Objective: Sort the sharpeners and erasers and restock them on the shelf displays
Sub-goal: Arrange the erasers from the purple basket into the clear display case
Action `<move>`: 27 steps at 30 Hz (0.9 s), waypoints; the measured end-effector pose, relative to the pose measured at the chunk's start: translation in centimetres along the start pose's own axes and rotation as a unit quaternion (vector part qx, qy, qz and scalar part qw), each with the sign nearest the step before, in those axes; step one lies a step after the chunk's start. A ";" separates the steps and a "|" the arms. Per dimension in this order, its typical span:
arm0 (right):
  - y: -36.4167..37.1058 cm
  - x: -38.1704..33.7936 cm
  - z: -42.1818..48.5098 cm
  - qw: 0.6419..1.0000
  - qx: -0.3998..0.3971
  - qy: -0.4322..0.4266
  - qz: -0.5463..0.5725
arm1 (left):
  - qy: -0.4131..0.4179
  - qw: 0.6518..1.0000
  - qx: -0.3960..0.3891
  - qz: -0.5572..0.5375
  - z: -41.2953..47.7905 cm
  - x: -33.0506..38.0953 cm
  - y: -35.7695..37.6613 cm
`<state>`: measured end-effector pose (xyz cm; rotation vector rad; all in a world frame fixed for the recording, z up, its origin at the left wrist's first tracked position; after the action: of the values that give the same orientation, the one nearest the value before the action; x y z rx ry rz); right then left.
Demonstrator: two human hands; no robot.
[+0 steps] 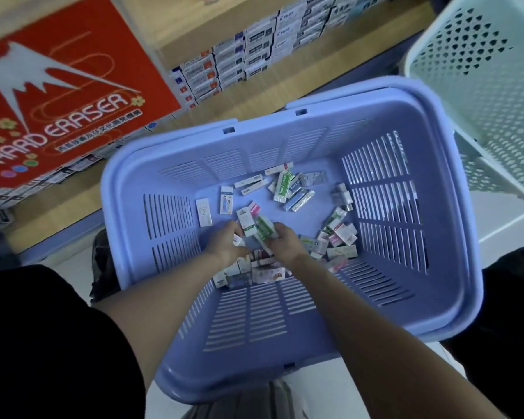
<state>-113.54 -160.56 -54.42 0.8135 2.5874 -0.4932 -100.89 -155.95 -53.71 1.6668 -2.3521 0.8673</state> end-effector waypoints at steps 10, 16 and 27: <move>-3.9 -3.7 -5.6 0.994 0.016 -0.046 0.095 | 0.002 0.991 0.024 -0.129 -3.8 1.7 -3.4; -5.6 -7.0 -11.8 0.973 0.020 -0.114 0.200 | 0.077 0.977 0.034 -0.197 -9.3 6.3 -5.9; -7.2 -13.6 -22.9 0.947 0.065 -0.287 0.127 | 0.241 0.947 0.014 -0.210 -21.5 11.8 -12.2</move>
<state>-113.27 -162.49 -26.93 0.8753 1.9038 -0.7051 -99.06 -157.21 -26.44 1.6391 -1.5985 1.0669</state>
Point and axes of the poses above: each hand's wrist, its own z-axis towards the middle knuckle, its own y-axis out of the palm, x = y × z, the point moved 9 cm from there along z, towards the middle knuckle, and after that the axes turned 3 degrees about -z, right-handed, at the moved point
